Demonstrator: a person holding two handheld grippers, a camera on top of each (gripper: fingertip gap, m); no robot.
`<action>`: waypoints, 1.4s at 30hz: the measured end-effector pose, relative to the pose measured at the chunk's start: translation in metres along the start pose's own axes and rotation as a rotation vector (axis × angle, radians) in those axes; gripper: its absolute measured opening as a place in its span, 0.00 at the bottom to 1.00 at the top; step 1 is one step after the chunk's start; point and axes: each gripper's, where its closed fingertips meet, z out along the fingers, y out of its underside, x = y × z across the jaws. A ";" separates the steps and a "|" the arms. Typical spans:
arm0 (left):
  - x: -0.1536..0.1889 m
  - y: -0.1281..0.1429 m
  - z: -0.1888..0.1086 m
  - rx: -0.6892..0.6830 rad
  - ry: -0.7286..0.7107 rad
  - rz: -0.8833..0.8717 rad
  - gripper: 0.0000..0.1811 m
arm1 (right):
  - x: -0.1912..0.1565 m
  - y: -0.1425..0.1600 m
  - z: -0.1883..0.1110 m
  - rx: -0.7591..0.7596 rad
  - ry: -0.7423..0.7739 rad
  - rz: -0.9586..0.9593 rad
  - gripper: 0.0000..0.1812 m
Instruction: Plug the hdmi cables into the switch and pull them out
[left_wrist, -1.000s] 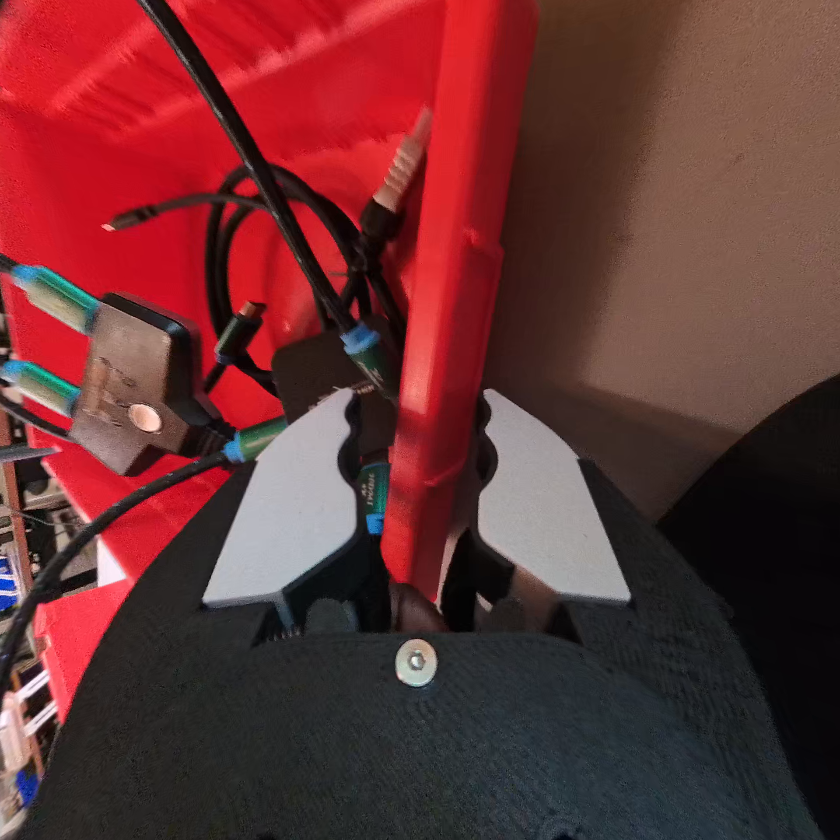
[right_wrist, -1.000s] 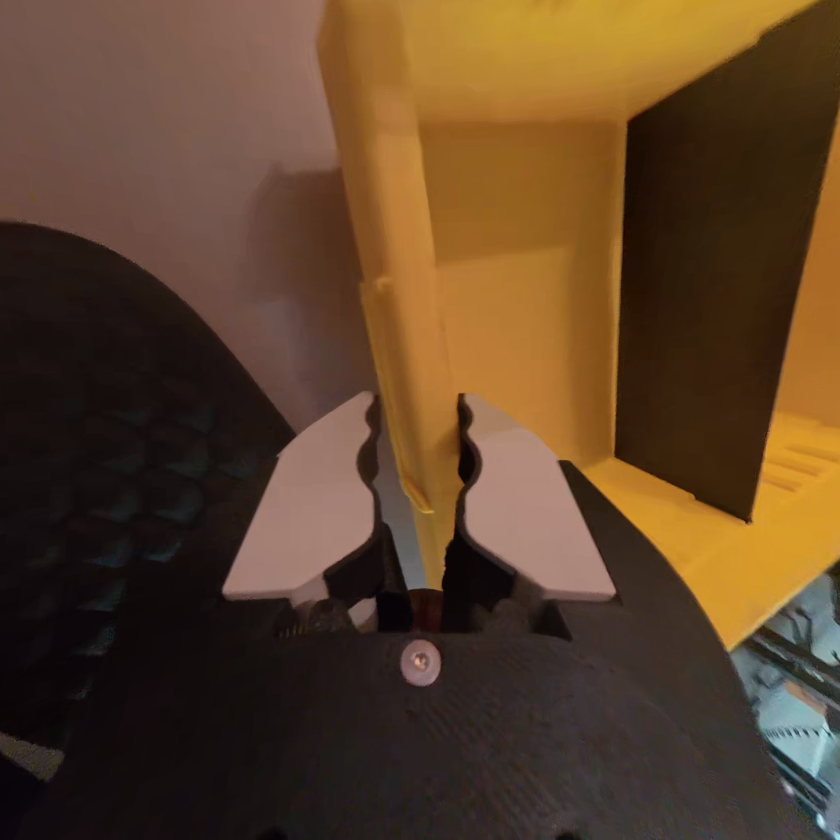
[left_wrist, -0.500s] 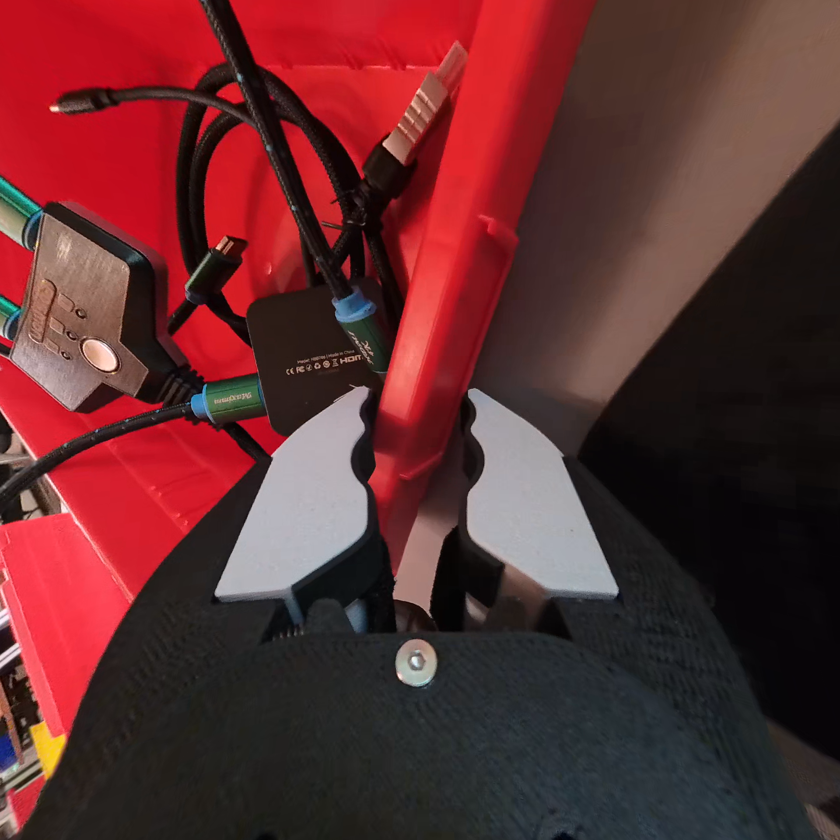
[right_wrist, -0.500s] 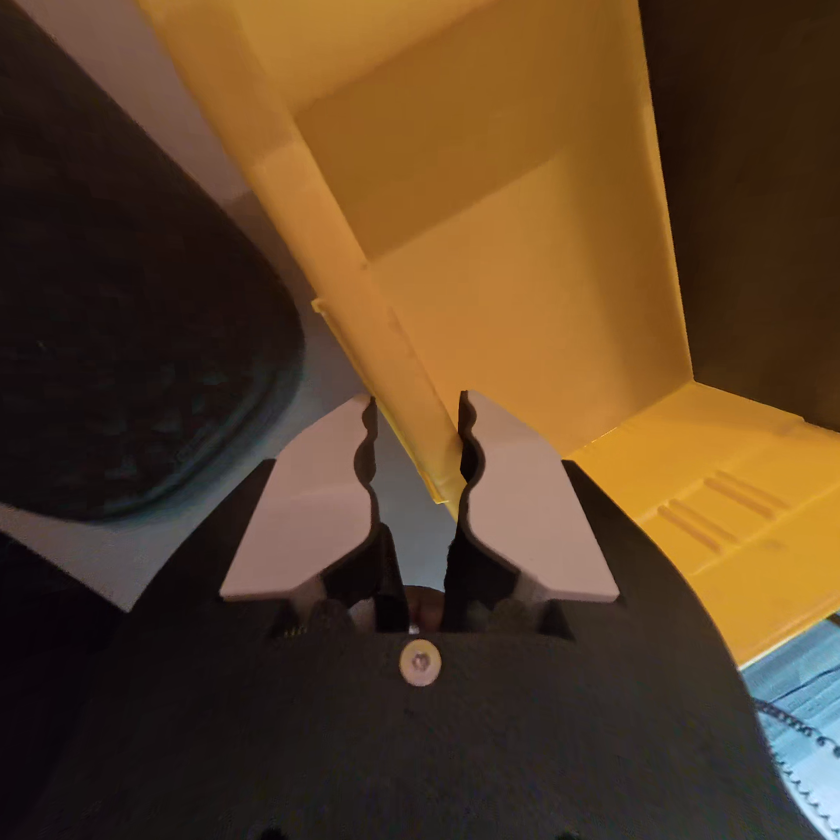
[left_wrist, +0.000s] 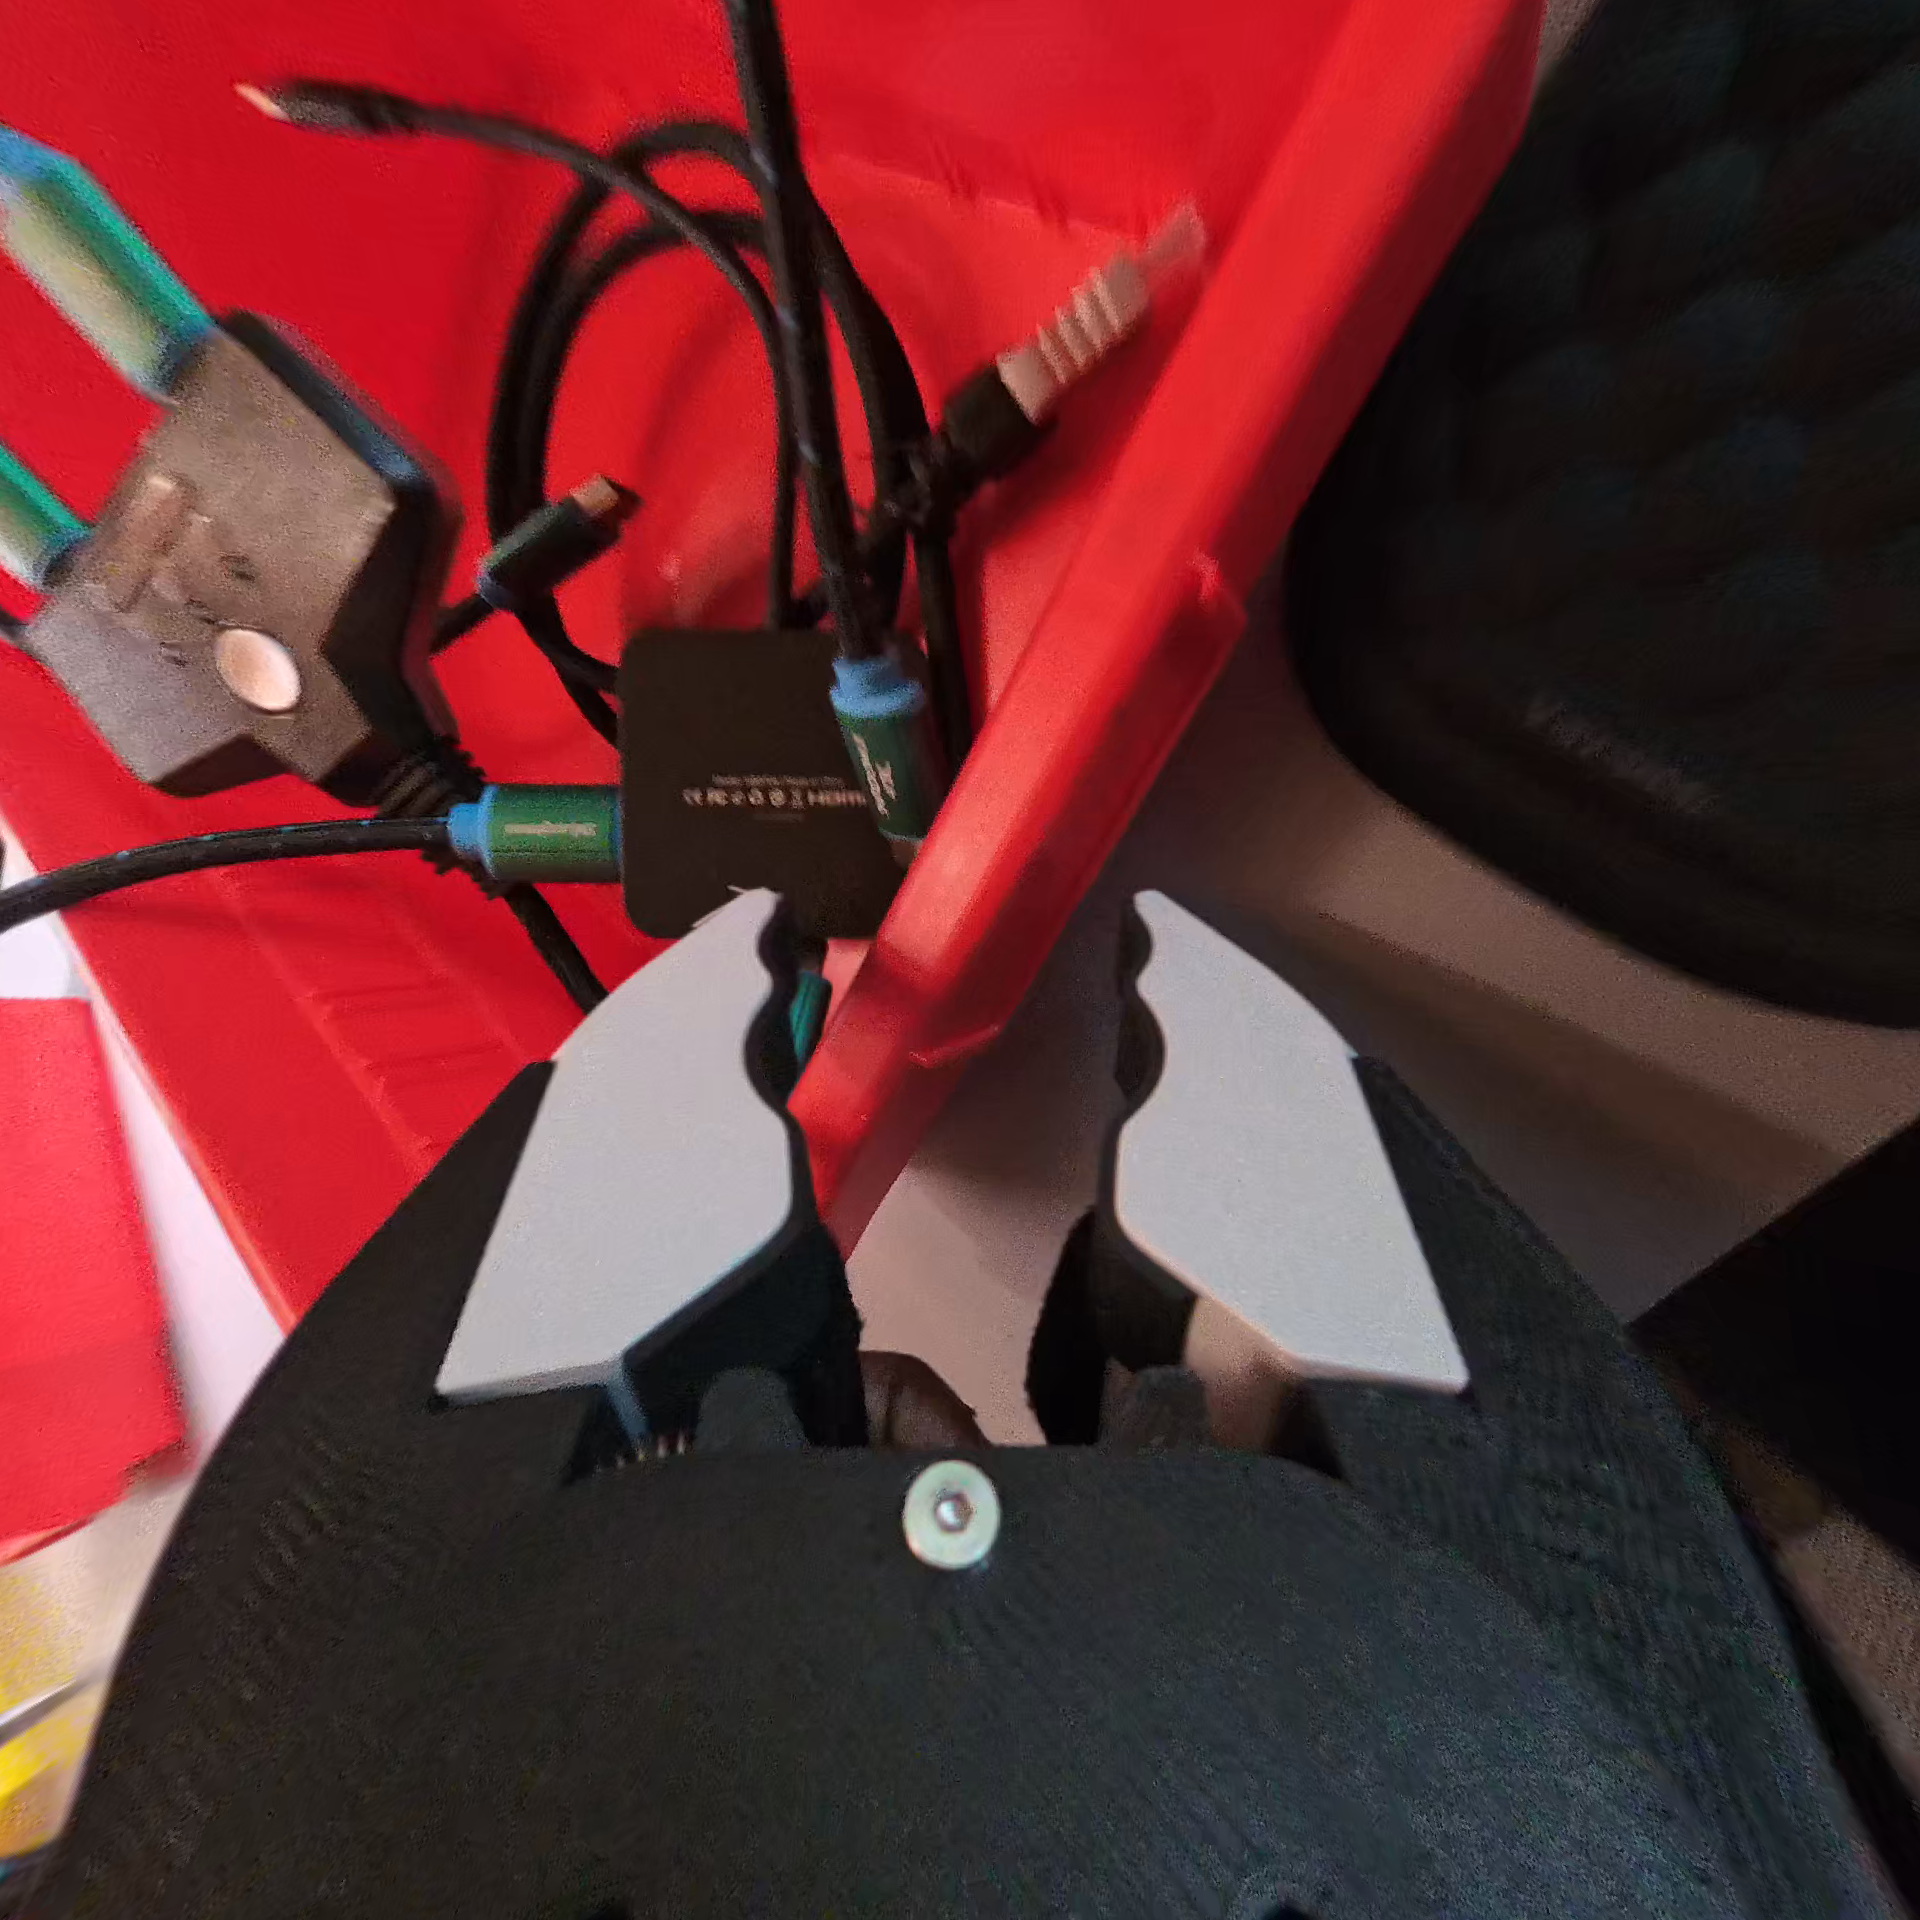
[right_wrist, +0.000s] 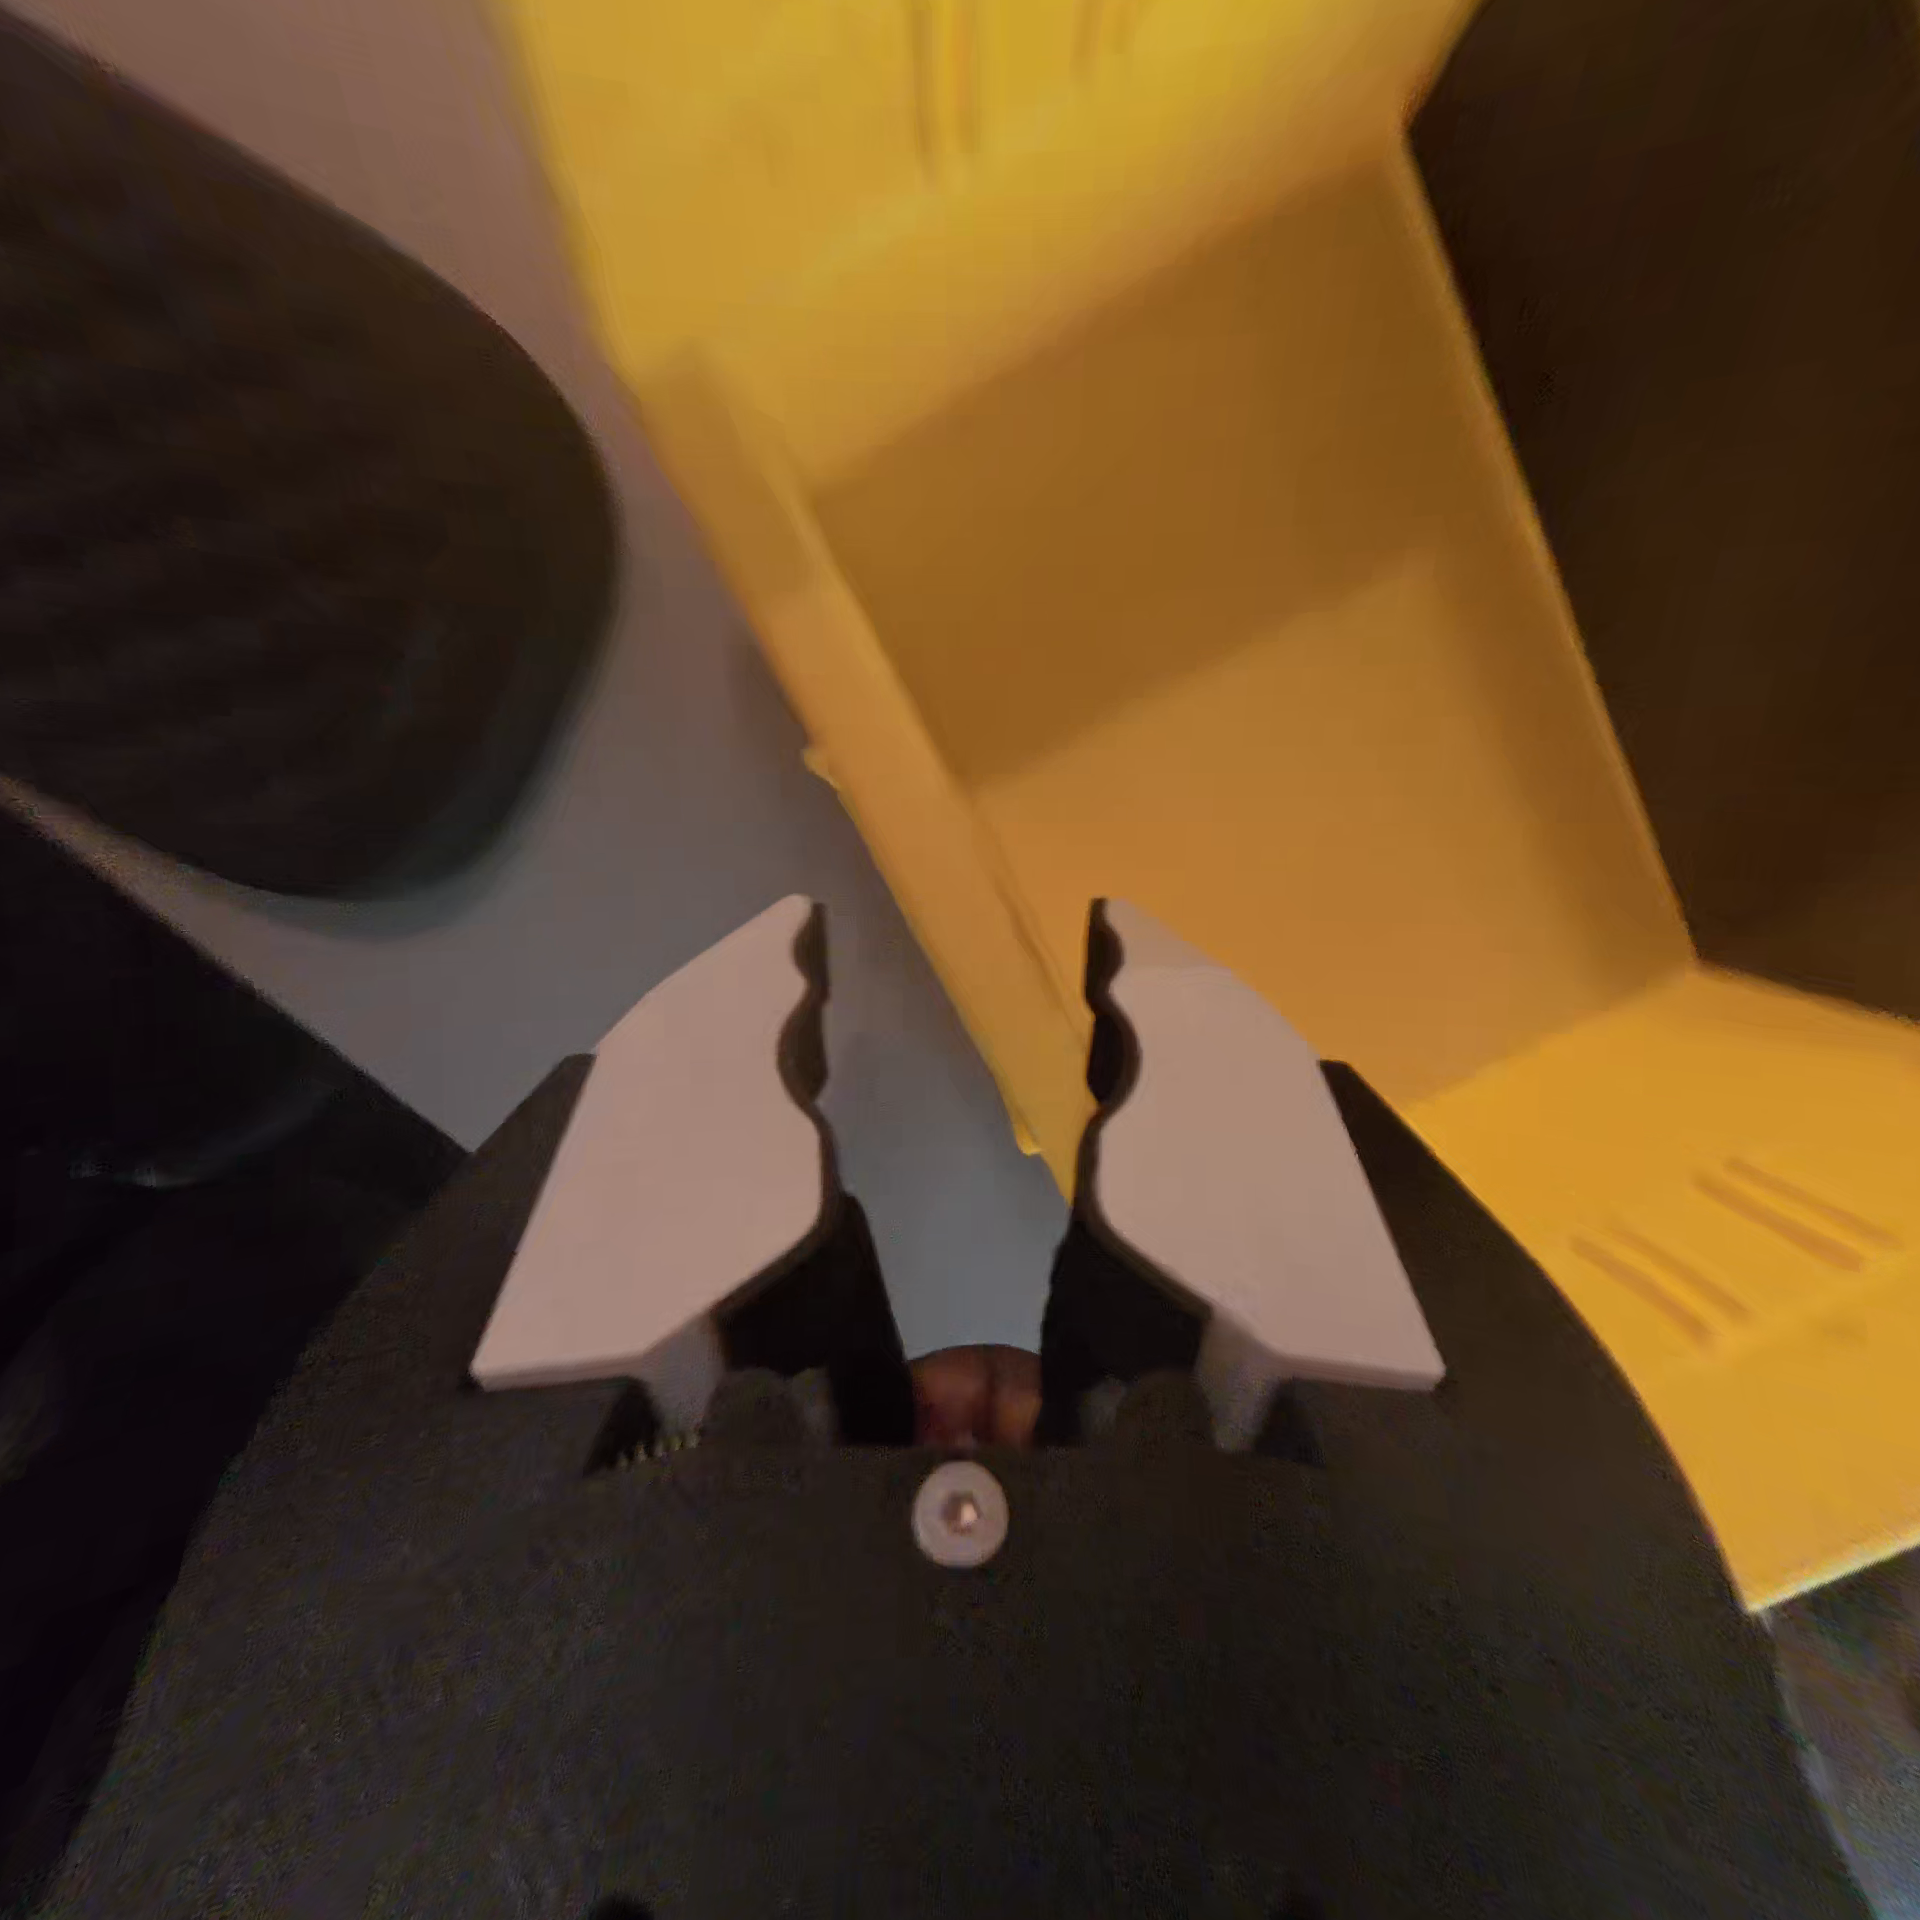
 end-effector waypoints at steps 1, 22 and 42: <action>-0.001 -0.011 -0.007 0.096 -0.001 -0.056 0.35 | -0.007 -0.013 -0.010 0.109 -0.036 -0.022 0.32; -0.118 -0.017 0.044 -0.202 -0.342 -0.476 0.30 | -0.092 -0.101 -0.101 0.689 0.041 -0.485 0.47; -0.152 -0.035 0.022 -0.029 -0.611 -0.370 0.20 | -0.100 -0.110 -0.093 0.661 0.073 -0.552 0.44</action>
